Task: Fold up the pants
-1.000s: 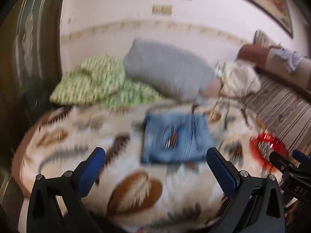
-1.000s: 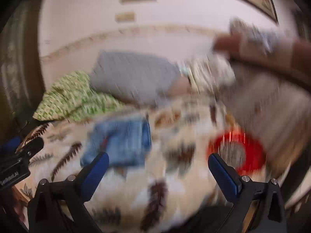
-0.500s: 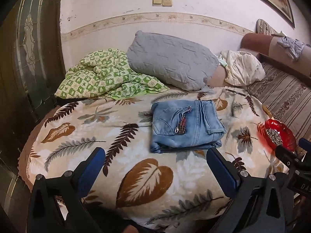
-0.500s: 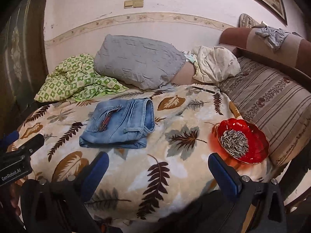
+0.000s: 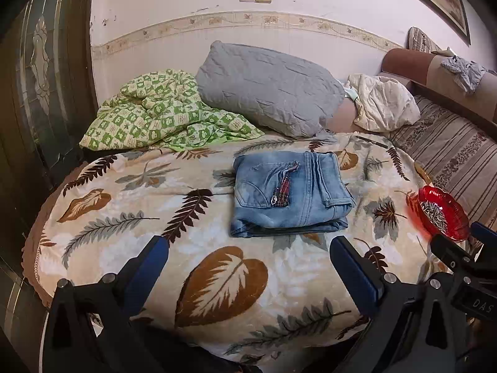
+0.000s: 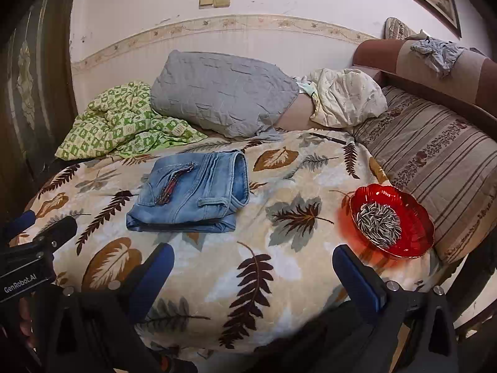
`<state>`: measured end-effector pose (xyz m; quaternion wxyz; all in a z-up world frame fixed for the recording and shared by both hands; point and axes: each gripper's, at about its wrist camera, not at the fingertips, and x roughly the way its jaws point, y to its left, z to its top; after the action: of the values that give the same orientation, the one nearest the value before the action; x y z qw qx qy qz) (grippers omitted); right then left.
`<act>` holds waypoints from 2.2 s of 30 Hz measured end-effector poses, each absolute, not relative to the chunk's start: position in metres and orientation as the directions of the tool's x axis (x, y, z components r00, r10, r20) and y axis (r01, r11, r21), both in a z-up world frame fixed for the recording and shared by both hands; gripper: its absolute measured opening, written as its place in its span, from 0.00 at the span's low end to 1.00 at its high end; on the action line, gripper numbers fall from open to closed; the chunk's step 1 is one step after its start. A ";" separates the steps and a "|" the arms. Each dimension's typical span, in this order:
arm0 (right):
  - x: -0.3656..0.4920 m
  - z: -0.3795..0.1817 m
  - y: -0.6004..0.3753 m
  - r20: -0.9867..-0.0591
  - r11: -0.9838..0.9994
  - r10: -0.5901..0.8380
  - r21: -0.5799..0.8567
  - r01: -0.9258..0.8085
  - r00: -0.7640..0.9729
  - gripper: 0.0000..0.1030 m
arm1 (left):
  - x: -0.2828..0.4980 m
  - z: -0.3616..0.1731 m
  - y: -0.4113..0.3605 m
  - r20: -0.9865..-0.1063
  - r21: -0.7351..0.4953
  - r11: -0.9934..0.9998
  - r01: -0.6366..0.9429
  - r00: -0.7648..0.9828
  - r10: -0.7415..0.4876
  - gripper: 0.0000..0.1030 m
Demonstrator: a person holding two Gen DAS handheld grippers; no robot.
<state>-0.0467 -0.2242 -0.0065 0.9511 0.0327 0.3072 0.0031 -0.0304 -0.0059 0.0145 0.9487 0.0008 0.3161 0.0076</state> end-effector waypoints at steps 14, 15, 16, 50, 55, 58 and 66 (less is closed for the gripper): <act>-0.046 -0.007 -0.222 -0.589 0.998 0.030 0.057 0.004 0.808 1.00 | -0.033 0.014 -0.008 -0.602 0.002 1.000 -0.008 0.799 0.007 1.00; -0.046 -0.008 -0.223 -0.588 0.998 0.032 0.059 0.004 0.808 1.00 | -0.033 0.014 -0.008 -0.601 0.003 1.000 -0.006 0.799 0.006 1.00; -0.046 -0.007 -0.223 -0.589 0.998 0.032 0.060 0.004 0.808 1.00 | -0.033 0.014 -0.008 -0.600 0.003 1.000 -0.004 0.800 0.005 1.00; -0.045 -0.017 -0.222 -0.603 0.998 0.041 0.063 -0.004 0.796 1.00 | -0.036 0.009 -0.006 -0.614 0.003 1.000 0.019 0.789 -0.013 1.00; -0.045 -0.018 -0.222 -0.604 0.998 0.042 0.063 -0.005 0.796 1.00 | -0.035 0.008 -0.006 -0.616 0.003 1.000 0.019 0.788 -0.013 1.00; -0.045 -0.018 -0.222 -0.605 0.998 0.042 0.063 -0.005 0.795 1.00 | -0.036 0.008 -0.006 -0.616 0.005 1.000 0.019 0.788 -0.012 1.00; -0.045 -0.020 -0.222 -0.606 0.998 0.042 0.062 -0.006 0.794 1.00 | -0.036 0.006 -0.003 -0.619 0.003 1.000 0.022 0.785 -0.015 1.00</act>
<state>-0.0448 -0.2218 -0.0196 0.9467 0.0283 0.3206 0.0126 -0.0364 -0.0035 0.0058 0.9448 0.0052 0.3274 -0.0099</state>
